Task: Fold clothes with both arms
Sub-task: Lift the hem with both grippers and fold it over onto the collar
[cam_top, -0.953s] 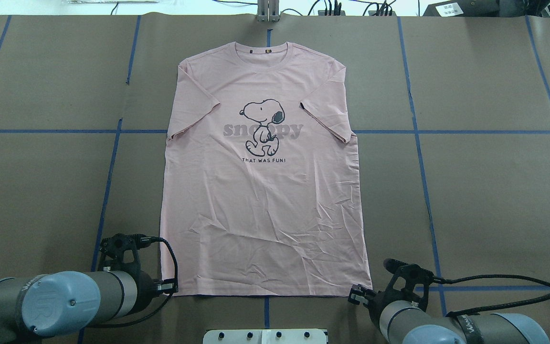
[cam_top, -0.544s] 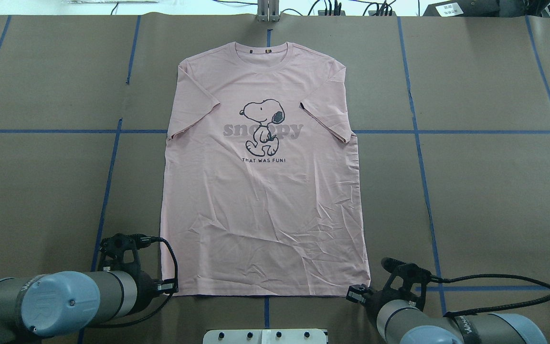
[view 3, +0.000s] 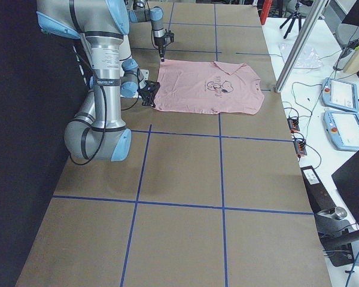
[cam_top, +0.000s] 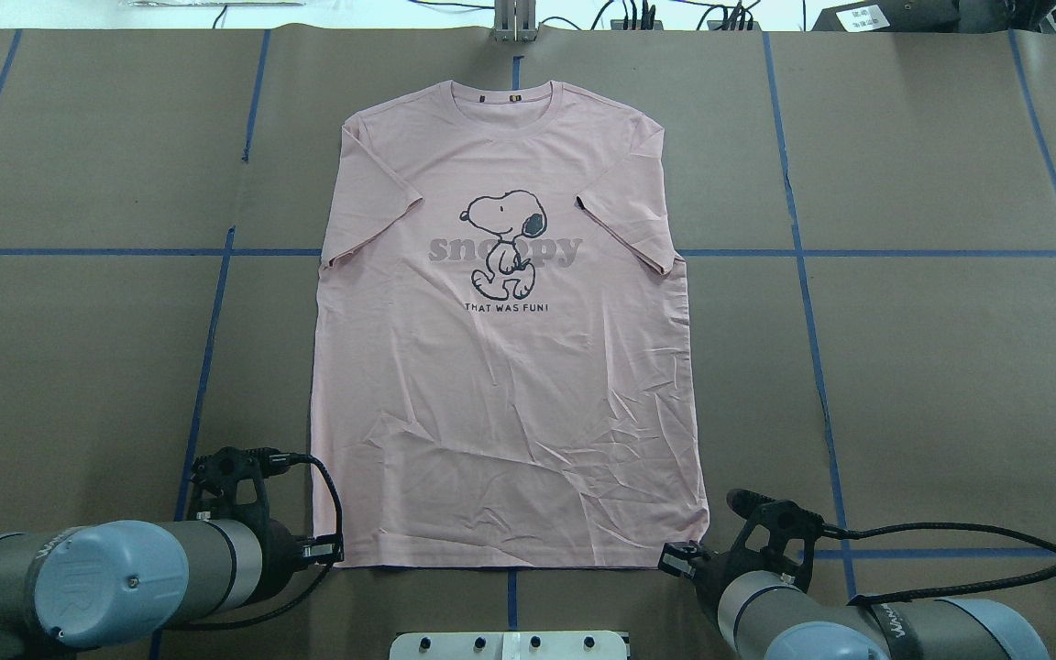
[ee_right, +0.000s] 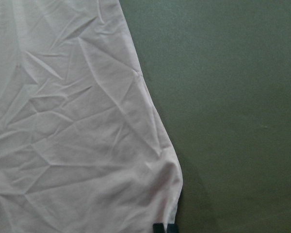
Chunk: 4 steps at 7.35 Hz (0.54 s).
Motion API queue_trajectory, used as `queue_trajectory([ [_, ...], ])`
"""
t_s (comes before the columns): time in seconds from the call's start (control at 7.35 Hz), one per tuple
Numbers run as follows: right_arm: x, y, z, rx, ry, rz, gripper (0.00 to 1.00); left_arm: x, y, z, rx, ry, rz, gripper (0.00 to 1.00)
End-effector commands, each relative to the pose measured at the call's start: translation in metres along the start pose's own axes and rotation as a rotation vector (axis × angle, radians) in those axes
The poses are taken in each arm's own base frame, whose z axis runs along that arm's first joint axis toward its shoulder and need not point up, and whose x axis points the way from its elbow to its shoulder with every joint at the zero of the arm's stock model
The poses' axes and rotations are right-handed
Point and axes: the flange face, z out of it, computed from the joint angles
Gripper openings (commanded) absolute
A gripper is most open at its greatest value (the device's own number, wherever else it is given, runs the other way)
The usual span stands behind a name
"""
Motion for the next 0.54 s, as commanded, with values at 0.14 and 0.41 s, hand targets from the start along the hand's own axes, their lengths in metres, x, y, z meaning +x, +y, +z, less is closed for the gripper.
queue_trajectory([
  [0.14,-0.013,-0.041,-0.086,0.003,-0.021,0.018,0.00,0.020,0.004,-0.076,-0.084,0.065,-0.001,0.00],
  [0.41,-0.013,-0.077,-0.195,-0.071,0.007,0.013,0.00,0.030,0.011,-0.193,-0.158,0.070,0.012,0.00],
])
